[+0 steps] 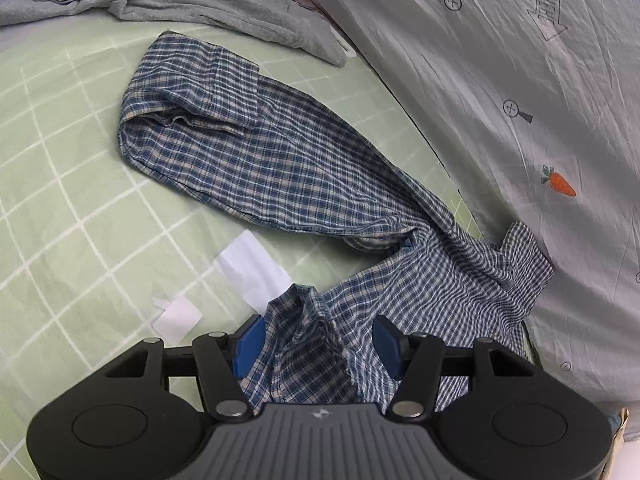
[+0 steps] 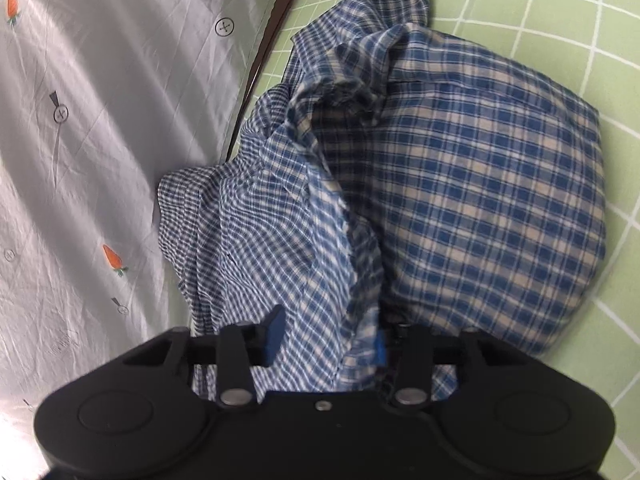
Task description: Fold clothes
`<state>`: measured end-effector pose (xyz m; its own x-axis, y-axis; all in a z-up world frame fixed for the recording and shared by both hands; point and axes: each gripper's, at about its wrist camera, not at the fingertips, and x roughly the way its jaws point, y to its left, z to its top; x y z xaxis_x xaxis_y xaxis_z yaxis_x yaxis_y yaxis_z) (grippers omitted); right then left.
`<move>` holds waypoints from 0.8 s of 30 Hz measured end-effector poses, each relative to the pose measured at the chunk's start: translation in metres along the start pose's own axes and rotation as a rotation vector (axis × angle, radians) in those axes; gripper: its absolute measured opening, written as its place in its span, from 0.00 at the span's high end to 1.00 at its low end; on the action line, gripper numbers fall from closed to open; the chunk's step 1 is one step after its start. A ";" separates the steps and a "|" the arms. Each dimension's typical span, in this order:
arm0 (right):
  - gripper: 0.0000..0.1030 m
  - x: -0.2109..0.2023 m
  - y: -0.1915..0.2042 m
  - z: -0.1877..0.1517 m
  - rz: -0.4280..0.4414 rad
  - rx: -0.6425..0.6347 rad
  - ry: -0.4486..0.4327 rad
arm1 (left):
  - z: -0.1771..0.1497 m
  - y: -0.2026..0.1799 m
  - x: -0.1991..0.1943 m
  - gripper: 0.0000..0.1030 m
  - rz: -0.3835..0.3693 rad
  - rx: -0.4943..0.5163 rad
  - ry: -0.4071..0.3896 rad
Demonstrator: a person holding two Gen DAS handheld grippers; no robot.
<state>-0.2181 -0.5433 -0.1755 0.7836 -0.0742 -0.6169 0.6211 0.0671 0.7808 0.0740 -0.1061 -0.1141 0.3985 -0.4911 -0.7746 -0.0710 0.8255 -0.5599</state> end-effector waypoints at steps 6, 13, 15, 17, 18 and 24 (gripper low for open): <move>0.95 -0.014 0.008 -0.007 0.009 -0.063 -0.039 | -0.008 -0.007 -0.004 0.97 -0.024 0.059 0.007; 0.96 -0.065 0.009 -0.027 0.031 -0.098 -0.098 | -0.024 0.000 -0.054 0.97 -0.071 0.074 -0.039; 0.96 -0.081 0.007 -0.037 0.044 -0.102 -0.104 | -0.032 0.006 -0.072 0.97 -0.093 0.071 -0.046; 0.96 -0.099 0.003 -0.047 0.056 -0.106 -0.107 | -0.041 0.015 -0.090 0.97 -0.119 0.055 -0.056; 0.96 -0.106 0.002 -0.052 0.063 -0.104 -0.106 | -0.046 0.019 -0.099 0.97 -0.129 0.044 -0.060; 0.97 -0.157 -0.007 -0.068 0.143 0.000 -0.045 | -0.066 0.040 -0.166 0.97 -0.222 -0.043 -0.055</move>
<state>-0.3442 -0.4644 -0.0912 0.8625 -0.1085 -0.4943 0.5032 0.0798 0.8605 -0.0556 -0.0102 -0.0271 0.4582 -0.6426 -0.6140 -0.0139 0.6856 -0.7279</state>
